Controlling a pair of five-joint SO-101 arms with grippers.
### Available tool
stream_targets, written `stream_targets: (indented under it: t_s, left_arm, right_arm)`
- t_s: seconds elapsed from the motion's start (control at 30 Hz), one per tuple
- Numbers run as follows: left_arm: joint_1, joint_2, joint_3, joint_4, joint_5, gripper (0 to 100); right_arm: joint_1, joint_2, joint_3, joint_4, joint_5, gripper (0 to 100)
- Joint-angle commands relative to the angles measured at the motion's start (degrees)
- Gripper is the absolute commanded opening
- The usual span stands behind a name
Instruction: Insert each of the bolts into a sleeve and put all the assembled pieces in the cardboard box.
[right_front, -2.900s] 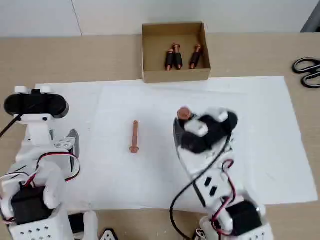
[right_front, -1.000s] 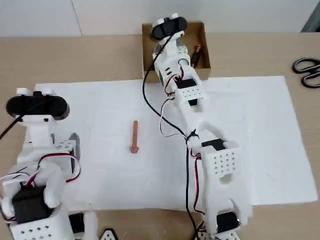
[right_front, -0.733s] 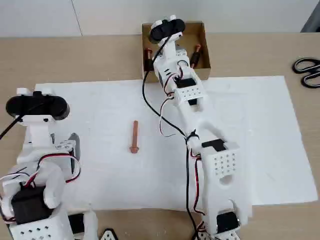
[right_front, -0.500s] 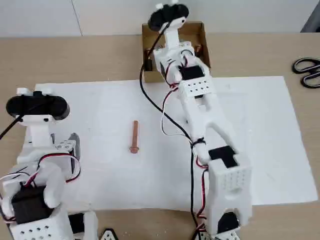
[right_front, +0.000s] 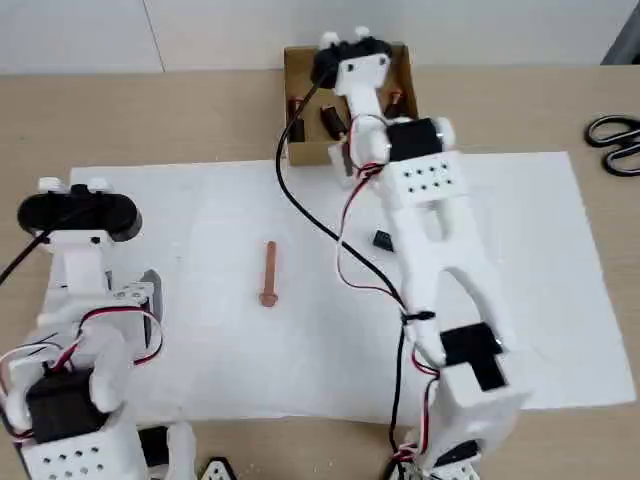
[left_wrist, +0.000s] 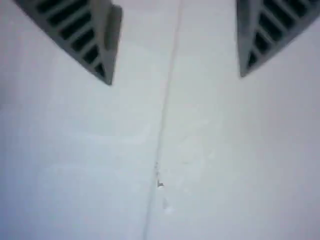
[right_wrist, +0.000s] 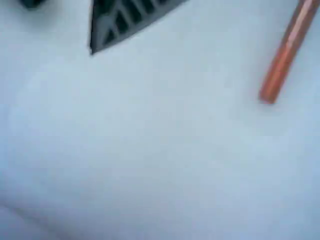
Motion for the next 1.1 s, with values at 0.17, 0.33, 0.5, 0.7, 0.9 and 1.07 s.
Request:
stream_targets:
  t_s: [0.17, 0.33, 0.5, 0.7, 0.9, 1.07]
  left_arm:
    - [0.0, -0.6, 0.1, 0.0, 0.0, 16]
    - [0.1, -0.6, 0.0, -0.3, -0.1, 16]
    - [-0.2, -0.6, 0.1, -0.3, -0.1, 16]
    - [-0.4, -0.6, 0.1, 0.1, -0.1, 16]
    - [-0.4, -0.6, 0.2, 0.2, -0.1, 16]
    - [-0.4, -0.6, 0.2, 0.2, -0.1, 16]
  right_arm:
    - [7.4, -11.5, -0.1, 12.6, 0.6, 19.5]
    - [12.0, -13.7, 0.4, 14.9, 0.6, 19.5]
    - [17.5, -13.1, 4.1, 14.5, 0.7, 19.5]
    - [14.8, -9.7, 10.7, 13.8, 6.2, 19.6]
    - [9.7, -4.4, 11.5, 14.4, 9.8, 19.6]
    - [5.2, -1.9, 12.5, 14.5, 16.9, 19.6]
